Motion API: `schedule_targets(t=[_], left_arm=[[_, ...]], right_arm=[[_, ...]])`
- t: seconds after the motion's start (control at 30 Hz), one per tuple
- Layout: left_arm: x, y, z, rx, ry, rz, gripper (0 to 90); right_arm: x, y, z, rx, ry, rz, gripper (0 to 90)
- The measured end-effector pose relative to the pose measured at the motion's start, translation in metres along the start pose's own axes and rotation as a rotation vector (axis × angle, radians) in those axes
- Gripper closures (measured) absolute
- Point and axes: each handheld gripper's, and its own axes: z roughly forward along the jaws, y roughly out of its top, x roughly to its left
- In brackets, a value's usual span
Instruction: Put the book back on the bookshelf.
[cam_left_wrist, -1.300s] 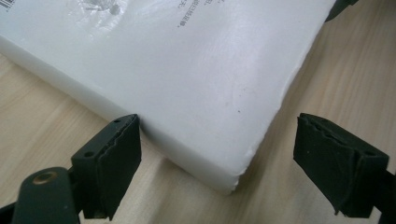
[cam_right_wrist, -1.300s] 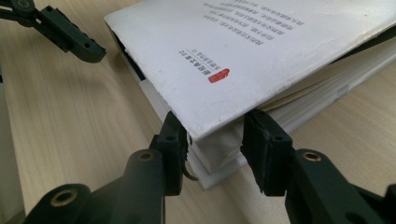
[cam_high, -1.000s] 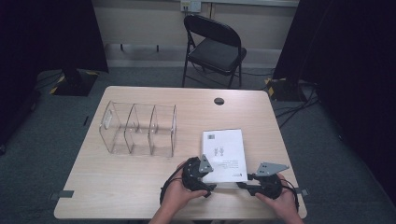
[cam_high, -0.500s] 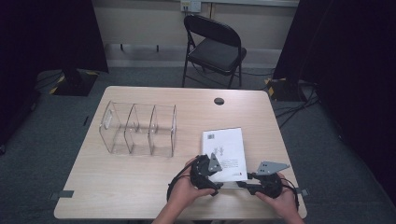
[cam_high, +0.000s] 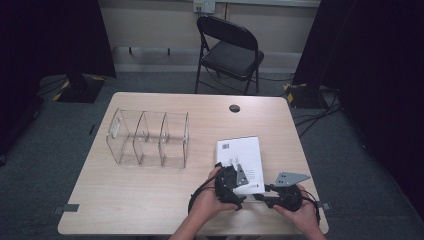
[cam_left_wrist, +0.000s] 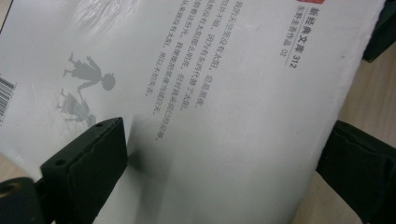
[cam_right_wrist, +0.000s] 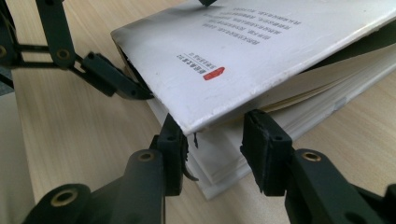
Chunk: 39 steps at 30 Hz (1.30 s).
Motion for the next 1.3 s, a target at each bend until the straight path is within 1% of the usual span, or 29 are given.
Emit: schedule_targets(t=[0.03,0.1,0.13,0.2,0.23,0.3,0.37,0.47,0.5,0.57,0.63,0.67,0.7,0.73,0.77,0.8,0.83,0.87,0.9,0.93,1.0,1.07,1.1,1.17,1.2,1.23,1.27,1.3], left_arm=[[-0.001,0.001,0.001,0.006,0.006,0.008,0.8],[-0.001,0.002,0.002,0.006,0.014,0.007,1.0],[0.0,0.003,0.002,-0.002,0.022,-0.002,1.8],[0.001,0.003,0.003,-0.004,0.024,0.005,2.3],[0.001,0.003,0.003,-0.012,0.024,-0.005,2.9],[0.0,0.005,0.006,-0.014,0.034,0.004,2.8],[-0.001,0.006,0.007,0.001,0.041,0.014,1.8],[-0.003,0.008,0.01,0.007,0.055,0.034,0.1],[-0.004,0.008,0.011,0.005,0.06,0.025,0.0],[-0.005,0.008,0.011,0.008,0.067,0.031,0.0],[-0.004,0.008,0.01,0.012,0.066,0.04,0.0],[-0.004,0.007,0.01,0.005,0.066,0.033,0.0],[-0.003,0.008,0.009,0.011,0.065,0.039,0.0],[-0.003,0.008,0.009,0.012,0.067,0.035,0.9],[-0.003,0.008,0.008,0.002,0.062,0.025,3.2],[-0.002,0.008,0.005,0.001,0.056,0.03,6.5],[-0.003,0.009,0.003,-0.005,0.053,0.039,8.9],[-0.003,0.009,0.001,0.0,0.053,0.064,12.9],[-0.005,0.009,-0.001,-0.011,0.049,0.067,16.6],[-0.005,0.01,-0.003,-0.011,0.049,0.081,19.5],[-0.006,0.01,-0.005,-0.011,0.044,0.089,23.8],[-0.006,0.011,-0.005,-0.002,0.04,0.102,25.3],[-0.006,0.012,-0.005,-0.002,0.042,0.103,25.4],[-0.006,0.012,-0.005,0.001,0.039,0.102,25.4],[-0.006,0.011,-0.006,-0.003,0.037,0.094,25.5],[-0.005,0.011,-0.006,-0.003,0.035,0.096,25.5],[-0.004,0.011,-0.007,-0.002,0.029,0.095,25.5],[-0.004,0.012,-0.007,-0.002,0.033,0.099,25.6]], right_arm=[[0.0,0.0,0.0,-0.001,0.001,-0.001,61.3],[-0.001,0.0,0.001,-0.005,0.005,-0.003,61.3],[-0.001,0.0,0.0,0.0,0.005,-0.002,61.3],[-0.001,0.001,0.0,0.004,0.005,0.005,61.3],[-0.001,0.001,0.0,0.005,0.004,0.004,61.3],[-0.001,0.001,0.0,0.006,0.007,0.004,61.3],[-0.001,0.001,0.0,0.003,0.008,-0.003,61.3],[-0.001,0.002,0.0,0.007,0.009,0.006,61.3],[-0.001,0.002,0.0,0.009,0.01,0.006,61.3],[-0.002,0.001,0.0,0.01,0.014,0.016,61.3],[-0.001,0.002,0.0,0.012,0.013,0.014,61.3],[-0.001,0.002,0.0,0.013,0.013,0.013,61.3],[-0.001,0.002,0.0,0.013,0.01,0.012,61.3],[-0.001,0.002,0.0,0.012,0.011,0.013,61.3],[-0.001,0.002,0.0,0.013,0.01,0.011,61.2],[-0.001,0.002,0.0,0.014,0.008,0.006,61.1],[-0.001,0.002,0.0,0.009,0.014,0.015,61.1],[-0.002,0.001,0.0,0.001,0.02,0.025,61.0],[-0.003,0.001,0.0,-0.004,0.022,0.028,60.9],[-0.003,0.002,0.0,-0.013,0.025,0.036,60.3],[-0.003,0.002,0.0,-0.018,0.034,0.049,58.3],[-0.003,0.001,0.002,-0.008,0.017,0.034,52.2],[-0.002,0.001,0.003,-0.002,0.012,0.029,52.1],[-0.003,0.0,0.004,0.008,0.024,0.025,52.1],[-0.004,-0.001,0.005,0.017,0.007,0.022,52.1],[-0.005,-0.002,0.006,0.025,0.008,0.012,52.1],[-0.005,-0.003,0.006,0.032,0.005,0.012,51.9],[-0.007,-0.003,0.006,0.029,0.002,0.021,51.9]])
